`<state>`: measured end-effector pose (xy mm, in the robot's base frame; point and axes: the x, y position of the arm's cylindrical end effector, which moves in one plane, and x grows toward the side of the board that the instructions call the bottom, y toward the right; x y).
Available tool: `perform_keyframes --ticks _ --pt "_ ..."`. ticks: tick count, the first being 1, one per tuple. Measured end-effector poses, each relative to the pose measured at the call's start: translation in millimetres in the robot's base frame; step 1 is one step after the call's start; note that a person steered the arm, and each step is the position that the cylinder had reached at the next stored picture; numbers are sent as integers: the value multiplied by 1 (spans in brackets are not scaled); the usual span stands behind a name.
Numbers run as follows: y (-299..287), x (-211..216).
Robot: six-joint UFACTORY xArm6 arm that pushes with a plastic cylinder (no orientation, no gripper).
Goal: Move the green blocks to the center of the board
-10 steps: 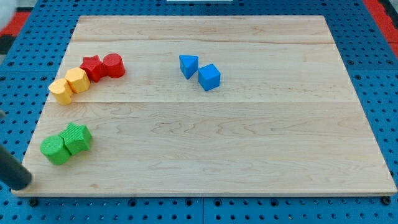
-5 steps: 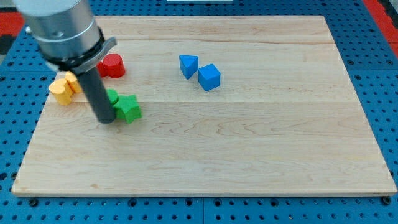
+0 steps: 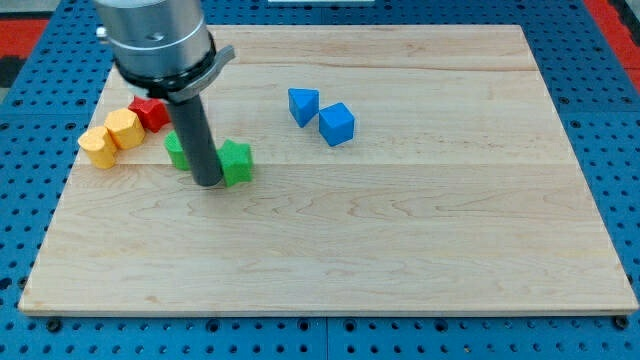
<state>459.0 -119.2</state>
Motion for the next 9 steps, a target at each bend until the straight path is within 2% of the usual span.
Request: perform_keyframes --ticks 1,2,3,4,5,6,7,8,9 --pt "39 -26" --pt "55 -37" --pt "29 1" --pt "-45 23" --pt "-99 -2" --pt "-83 -44" --pt "-42 -42" --pt "-54 -29" --pt "-43 -4"
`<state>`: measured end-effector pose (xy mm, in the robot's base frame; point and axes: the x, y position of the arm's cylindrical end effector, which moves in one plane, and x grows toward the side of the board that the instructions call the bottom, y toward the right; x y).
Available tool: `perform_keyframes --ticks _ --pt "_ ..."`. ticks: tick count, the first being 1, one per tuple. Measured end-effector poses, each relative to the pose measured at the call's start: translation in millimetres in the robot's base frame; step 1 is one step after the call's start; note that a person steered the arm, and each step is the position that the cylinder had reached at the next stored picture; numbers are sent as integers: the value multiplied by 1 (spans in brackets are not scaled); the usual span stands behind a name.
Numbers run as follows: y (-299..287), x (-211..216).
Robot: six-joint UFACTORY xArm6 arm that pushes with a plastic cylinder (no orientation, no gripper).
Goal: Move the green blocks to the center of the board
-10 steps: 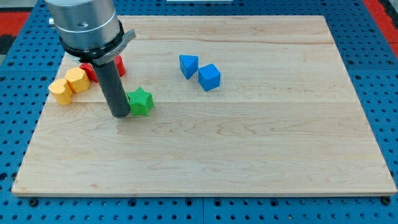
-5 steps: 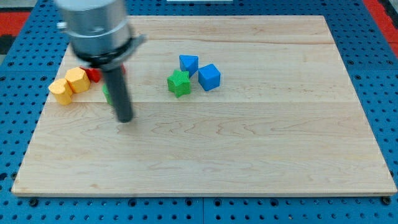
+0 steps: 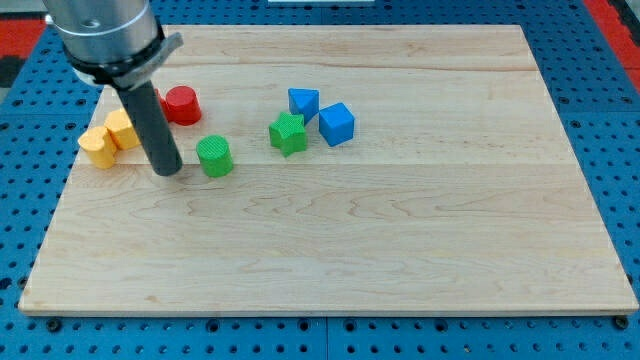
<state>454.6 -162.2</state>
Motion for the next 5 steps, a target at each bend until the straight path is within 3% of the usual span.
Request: perform_keyframes --ticks 2,3,4,5 --pt "95 -50" --pt "86 -40" --pt "70 18" --pt "85 50"
